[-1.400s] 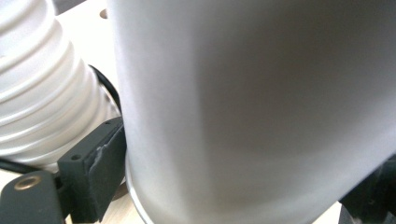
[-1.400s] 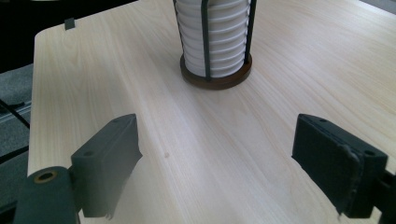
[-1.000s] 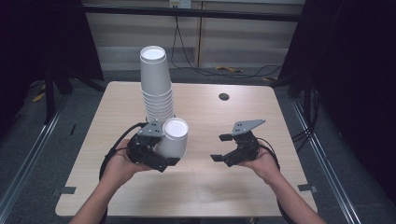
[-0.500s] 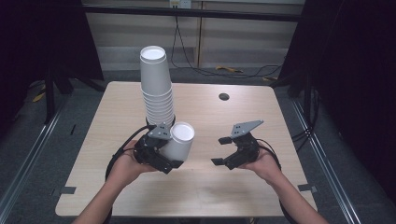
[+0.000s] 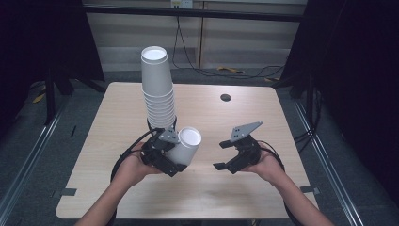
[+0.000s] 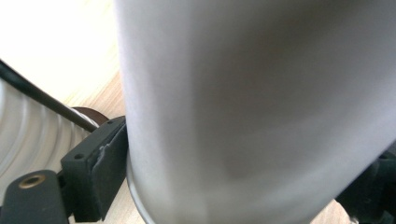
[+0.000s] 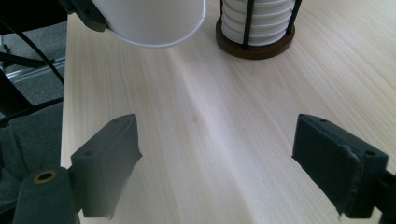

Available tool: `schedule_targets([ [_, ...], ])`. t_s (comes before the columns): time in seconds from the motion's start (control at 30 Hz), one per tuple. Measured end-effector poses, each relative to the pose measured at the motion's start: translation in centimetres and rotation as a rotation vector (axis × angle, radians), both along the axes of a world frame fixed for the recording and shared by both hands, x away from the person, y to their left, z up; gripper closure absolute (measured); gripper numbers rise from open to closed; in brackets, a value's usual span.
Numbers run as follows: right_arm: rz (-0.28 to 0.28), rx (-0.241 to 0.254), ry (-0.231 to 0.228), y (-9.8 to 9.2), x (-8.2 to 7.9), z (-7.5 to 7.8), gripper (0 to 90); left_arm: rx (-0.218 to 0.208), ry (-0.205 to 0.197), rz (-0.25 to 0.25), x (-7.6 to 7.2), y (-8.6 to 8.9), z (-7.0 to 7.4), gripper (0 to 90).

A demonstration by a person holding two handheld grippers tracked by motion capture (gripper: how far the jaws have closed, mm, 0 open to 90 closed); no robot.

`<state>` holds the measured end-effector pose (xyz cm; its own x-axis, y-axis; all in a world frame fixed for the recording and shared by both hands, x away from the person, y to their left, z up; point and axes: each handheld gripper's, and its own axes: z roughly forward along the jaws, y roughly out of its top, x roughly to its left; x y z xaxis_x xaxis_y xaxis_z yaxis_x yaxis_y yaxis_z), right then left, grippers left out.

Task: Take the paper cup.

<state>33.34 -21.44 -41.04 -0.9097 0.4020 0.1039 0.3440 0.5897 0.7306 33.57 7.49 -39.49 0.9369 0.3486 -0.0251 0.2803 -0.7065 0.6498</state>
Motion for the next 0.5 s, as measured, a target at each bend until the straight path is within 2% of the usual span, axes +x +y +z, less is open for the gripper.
schedule_targets([
  [0.13, 0.012, -0.009, 0.005, 0.0, 0.0, 0.0, 14.3, 0.022, 0.0, -0.013, 0.1, -0.4, -0.1, 11.0],
  [0.23, 0.022, -0.035, 0.005, 0.0, 0.0, 0.0, 14.3, 0.034, 0.008, -0.013, 0.3, -0.6, -0.1, 11.0],
  [0.4, 0.035, -0.054, 0.012, 0.1, 0.0, -0.1, 14.3, 0.037, 0.012, -0.01, 0.3, -0.9, -0.3, 11.0],
  [0.43, 0.041, -0.059, 0.01, 0.1, 0.0, -0.1, 14.3, 0.056, 0.009, -0.022, 0.4, -1.1, -0.3, 11.0],
  [0.5, 0.046, -0.067, 0.015, 0.2, 0.0, -0.1, 14.3, 0.057, 0.013, -0.02, 0.4, -1.3, -0.3, 11.0],
])
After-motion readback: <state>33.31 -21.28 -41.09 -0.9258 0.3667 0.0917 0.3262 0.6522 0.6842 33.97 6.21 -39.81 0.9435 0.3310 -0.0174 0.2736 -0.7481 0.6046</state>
